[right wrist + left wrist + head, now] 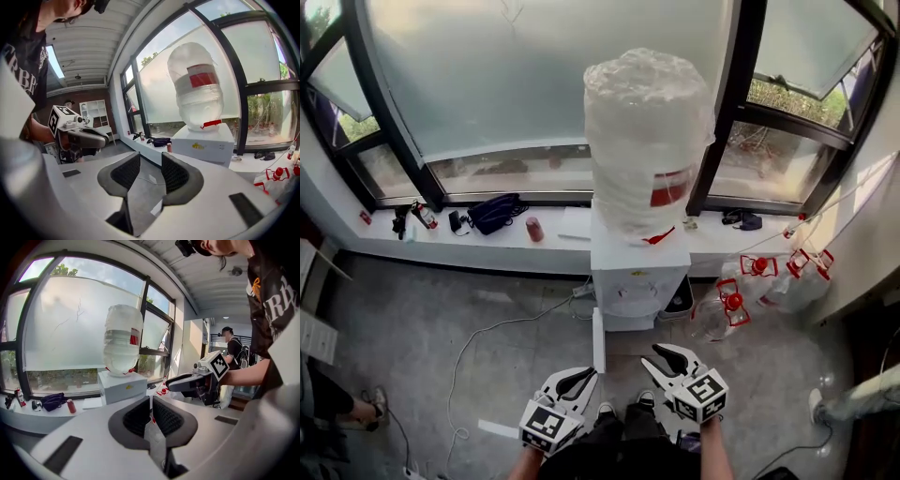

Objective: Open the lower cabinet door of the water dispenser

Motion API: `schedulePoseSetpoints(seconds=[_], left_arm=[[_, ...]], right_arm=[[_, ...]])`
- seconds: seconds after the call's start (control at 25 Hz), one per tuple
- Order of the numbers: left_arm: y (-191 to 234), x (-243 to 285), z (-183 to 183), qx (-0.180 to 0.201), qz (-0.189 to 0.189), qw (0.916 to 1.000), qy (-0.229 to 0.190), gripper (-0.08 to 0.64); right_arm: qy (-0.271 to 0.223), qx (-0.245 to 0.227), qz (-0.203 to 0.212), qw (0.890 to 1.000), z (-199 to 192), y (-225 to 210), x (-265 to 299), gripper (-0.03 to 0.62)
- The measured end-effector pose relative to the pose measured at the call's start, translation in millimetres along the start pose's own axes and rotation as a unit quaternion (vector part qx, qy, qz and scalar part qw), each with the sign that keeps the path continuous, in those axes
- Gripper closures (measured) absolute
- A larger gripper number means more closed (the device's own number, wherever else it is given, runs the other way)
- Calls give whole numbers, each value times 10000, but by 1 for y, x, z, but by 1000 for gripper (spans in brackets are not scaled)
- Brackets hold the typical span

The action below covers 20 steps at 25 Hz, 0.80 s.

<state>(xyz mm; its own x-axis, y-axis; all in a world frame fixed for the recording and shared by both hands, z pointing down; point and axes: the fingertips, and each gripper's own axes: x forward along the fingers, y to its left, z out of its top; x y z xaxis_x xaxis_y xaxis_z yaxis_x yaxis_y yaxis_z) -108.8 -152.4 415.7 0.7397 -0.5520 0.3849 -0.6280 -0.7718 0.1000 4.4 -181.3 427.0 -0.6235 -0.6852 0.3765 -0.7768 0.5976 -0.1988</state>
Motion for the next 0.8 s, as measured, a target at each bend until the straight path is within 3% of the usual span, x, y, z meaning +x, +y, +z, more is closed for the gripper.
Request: schedulePoseSetpoints(seconds=[0.44, 0.8], left_arm=[[-17, -25, -8, -124, -47, 9998, -117, 540], [-46, -23, 16, 23, -137, 9996, -245, 540]], right_arm=[[-81, -46, -149, 9998, 13, 40, -31, 439], [-76, -224, 66, 9997, 26, 49, -44, 440]])
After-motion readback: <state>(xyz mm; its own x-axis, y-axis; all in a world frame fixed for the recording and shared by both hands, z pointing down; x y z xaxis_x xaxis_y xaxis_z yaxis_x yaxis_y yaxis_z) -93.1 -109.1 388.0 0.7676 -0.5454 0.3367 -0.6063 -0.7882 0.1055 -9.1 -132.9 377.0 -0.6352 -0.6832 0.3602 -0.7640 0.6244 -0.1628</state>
